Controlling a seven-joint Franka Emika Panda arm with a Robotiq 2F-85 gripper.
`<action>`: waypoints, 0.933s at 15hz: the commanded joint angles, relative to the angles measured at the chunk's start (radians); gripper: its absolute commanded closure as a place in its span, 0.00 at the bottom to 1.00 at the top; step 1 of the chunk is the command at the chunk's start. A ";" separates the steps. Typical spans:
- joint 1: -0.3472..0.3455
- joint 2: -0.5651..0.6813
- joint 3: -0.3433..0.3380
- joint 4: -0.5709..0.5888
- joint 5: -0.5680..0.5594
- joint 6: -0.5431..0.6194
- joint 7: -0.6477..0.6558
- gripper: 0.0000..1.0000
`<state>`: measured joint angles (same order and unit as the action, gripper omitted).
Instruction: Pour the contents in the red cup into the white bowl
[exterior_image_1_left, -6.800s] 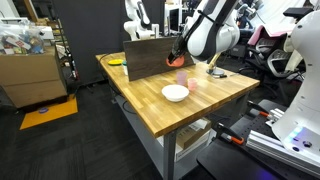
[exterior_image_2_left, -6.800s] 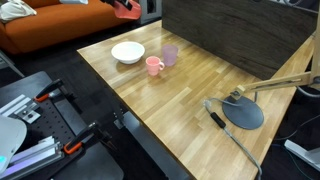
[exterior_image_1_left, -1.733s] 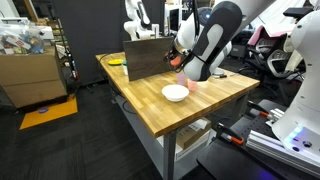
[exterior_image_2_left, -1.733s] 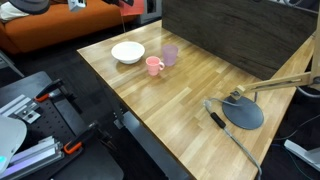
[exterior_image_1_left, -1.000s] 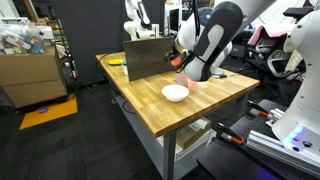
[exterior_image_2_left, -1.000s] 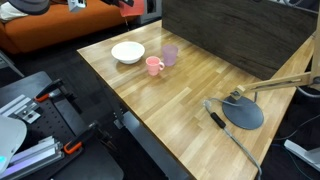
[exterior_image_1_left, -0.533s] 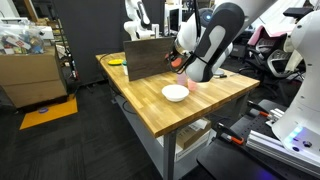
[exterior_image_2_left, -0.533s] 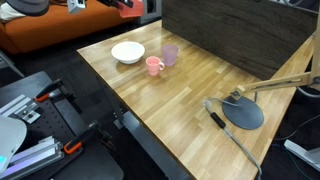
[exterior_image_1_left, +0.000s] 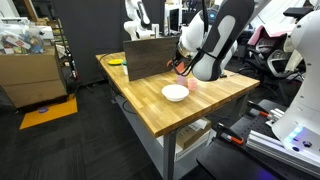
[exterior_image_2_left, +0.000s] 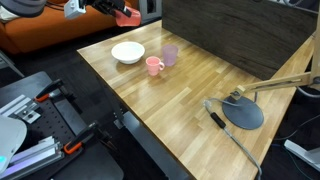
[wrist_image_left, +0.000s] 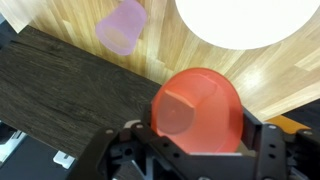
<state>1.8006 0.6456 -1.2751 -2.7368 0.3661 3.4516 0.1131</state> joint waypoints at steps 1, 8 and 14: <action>-0.057 -0.137 -0.014 0.000 -0.072 -0.029 -0.104 0.45; 0.073 -0.296 -0.152 -0.006 -0.125 -0.236 -0.210 0.45; 0.061 -0.276 -0.131 -0.001 -0.112 -0.227 -0.185 0.20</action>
<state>1.8621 0.3696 -1.4061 -2.7380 0.2545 3.2242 -0.0724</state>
